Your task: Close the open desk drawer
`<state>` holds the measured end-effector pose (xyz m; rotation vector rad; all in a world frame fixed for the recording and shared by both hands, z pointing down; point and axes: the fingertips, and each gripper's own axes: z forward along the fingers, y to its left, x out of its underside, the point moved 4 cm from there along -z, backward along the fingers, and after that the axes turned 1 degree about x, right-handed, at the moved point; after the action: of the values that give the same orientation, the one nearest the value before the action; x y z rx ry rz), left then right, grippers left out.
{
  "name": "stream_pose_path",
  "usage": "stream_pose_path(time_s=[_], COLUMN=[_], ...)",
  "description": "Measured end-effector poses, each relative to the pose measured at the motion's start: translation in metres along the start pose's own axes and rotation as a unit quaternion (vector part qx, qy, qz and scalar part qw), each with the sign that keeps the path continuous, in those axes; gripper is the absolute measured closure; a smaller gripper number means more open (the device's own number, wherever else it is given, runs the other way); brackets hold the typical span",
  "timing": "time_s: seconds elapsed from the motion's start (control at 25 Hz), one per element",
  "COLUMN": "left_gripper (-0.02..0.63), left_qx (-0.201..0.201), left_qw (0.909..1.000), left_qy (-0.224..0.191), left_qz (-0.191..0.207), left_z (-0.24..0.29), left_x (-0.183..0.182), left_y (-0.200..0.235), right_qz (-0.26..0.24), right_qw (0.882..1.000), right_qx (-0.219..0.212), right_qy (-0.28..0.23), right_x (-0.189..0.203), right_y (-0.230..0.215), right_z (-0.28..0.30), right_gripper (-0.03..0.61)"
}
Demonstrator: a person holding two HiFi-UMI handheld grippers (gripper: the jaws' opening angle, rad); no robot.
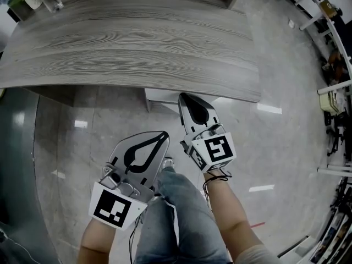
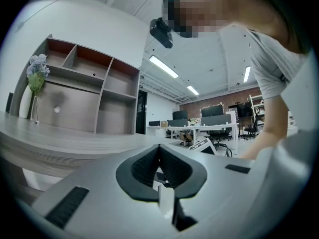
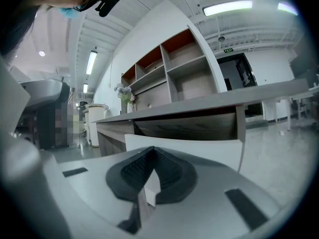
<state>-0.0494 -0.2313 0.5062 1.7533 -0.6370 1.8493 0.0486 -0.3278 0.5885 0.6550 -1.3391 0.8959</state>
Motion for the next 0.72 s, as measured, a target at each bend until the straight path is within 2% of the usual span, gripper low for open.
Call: stream_pose_path(time_s=[0.48,0.72], left_gripper=[0.603,0.603], left_qx=[0.000,0.001], left_qw=[1.0000,1.0000], left_qy=[0.000,0.005], left_qz=[0.001,0.004], left_z=[-0.009,-0.022], left_x=[-0.011,-0.037], left_y=[-0.004,-0.012], right_qz=[0.013,0.017], right_qw=[1.000,1.000], right_qx=[0.001,-0.007], right_qy=[-0.011,-0.018], right_x=[-0.011,-0.041], right_y=[0.006,0.029], right_z=[-0.013,-0.039], right_gripper=[0.571,0.571])
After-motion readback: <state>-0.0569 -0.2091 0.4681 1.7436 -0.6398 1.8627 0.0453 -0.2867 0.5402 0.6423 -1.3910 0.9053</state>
